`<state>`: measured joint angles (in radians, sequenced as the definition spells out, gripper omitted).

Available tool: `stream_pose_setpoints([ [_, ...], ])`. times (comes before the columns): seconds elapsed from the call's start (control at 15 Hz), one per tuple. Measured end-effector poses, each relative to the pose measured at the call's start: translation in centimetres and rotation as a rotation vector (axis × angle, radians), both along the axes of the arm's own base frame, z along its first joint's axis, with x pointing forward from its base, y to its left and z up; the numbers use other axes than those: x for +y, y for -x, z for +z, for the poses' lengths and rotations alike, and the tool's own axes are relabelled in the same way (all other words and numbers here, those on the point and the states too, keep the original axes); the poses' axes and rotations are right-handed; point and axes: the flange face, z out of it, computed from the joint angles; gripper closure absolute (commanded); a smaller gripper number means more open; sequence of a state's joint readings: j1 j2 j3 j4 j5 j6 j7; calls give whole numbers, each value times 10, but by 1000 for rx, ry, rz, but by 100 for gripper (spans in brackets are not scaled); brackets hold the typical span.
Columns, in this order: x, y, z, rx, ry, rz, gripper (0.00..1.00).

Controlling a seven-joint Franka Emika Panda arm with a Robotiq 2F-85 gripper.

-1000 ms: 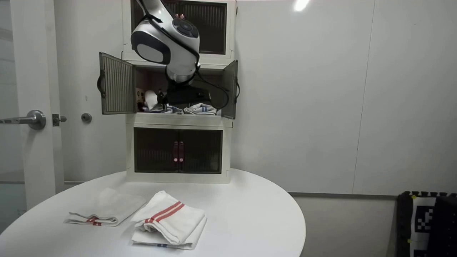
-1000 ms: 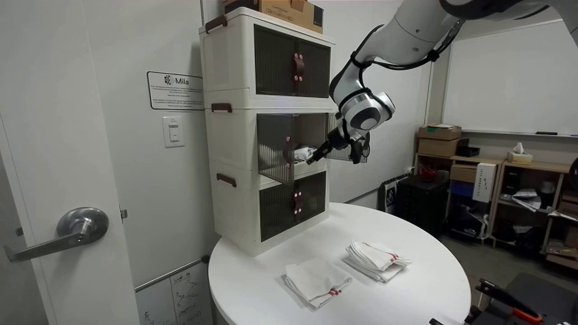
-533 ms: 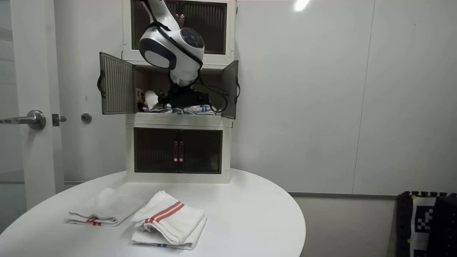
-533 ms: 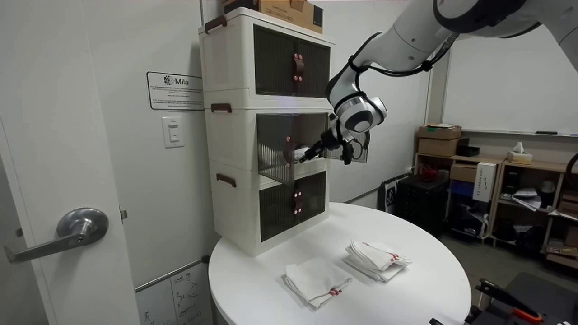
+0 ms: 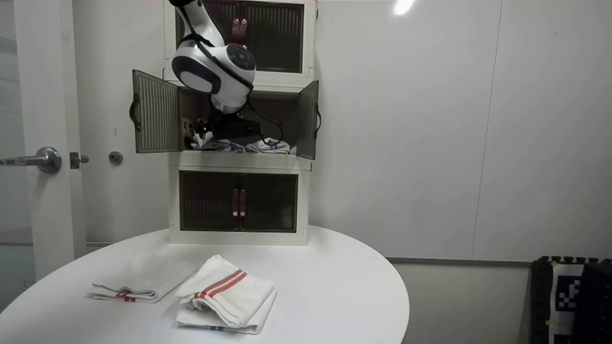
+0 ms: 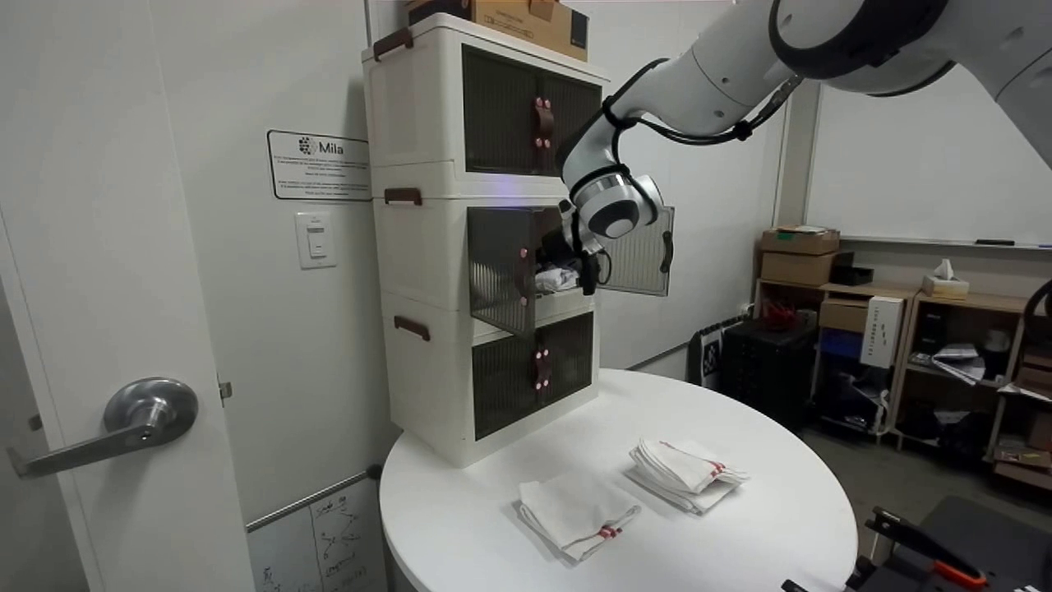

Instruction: Remove the towel from the cabinet and put it on the table

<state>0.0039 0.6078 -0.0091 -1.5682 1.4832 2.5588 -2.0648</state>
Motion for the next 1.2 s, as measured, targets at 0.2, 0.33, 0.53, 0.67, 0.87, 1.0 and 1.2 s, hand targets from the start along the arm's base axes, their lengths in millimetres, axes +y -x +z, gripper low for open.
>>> stream_pose_setpoints([
  [0.2,59,-7,19,-32,-9,29,34],
  [0.33,76,-9,24,-51,30,7,50],
  [0.53,76,-11,18,-47,35,5,72],
  [0.67,73,-12,13,-41,39,1,88],
  [0.87,66,-13,10,-39,48,-11,100],
  [1.0,58,-13,10,-38,57,-30,98],
  [1.2,37,-14,11,-29,73,-77,98],
])
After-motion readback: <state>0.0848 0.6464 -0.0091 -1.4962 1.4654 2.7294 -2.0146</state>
